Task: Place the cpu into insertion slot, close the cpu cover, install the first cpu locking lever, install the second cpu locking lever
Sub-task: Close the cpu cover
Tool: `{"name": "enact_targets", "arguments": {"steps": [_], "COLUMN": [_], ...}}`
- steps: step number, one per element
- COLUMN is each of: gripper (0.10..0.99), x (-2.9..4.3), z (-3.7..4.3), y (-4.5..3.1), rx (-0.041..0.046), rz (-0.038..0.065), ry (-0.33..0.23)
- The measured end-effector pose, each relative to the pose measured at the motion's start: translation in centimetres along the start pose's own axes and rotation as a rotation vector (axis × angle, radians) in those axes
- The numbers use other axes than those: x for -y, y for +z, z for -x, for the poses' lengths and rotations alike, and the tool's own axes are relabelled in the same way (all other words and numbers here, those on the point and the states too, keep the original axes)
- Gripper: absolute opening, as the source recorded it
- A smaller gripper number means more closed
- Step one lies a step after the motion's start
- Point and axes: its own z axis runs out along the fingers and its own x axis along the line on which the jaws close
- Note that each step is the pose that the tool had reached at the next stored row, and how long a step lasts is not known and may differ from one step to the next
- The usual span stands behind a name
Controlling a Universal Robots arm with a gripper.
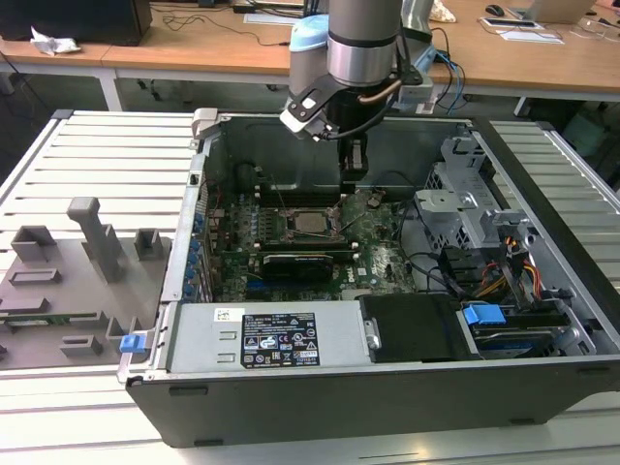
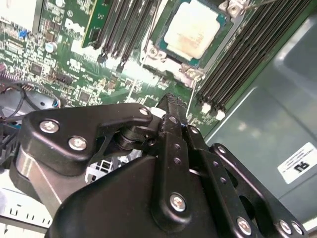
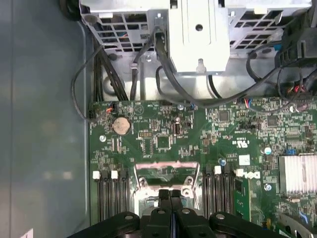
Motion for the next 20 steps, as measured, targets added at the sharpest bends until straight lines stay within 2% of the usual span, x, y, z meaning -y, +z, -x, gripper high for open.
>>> {"name": "enact_targets", "arguments": {"steps": [13, 17, 20], "gripper": [0.106, 0.106, 0.106], "x": [-3.91, -4.5, -4.58], "z": [-0.3, -0.36, -0.37], "y": [0.76, 1.22, 1.77], "rx": [-0.0012, -0.0012, -0.0012], "rz": [-0.01, -0.012, -0.016], "ry": [-0.025, -0.026, -0.028]}}
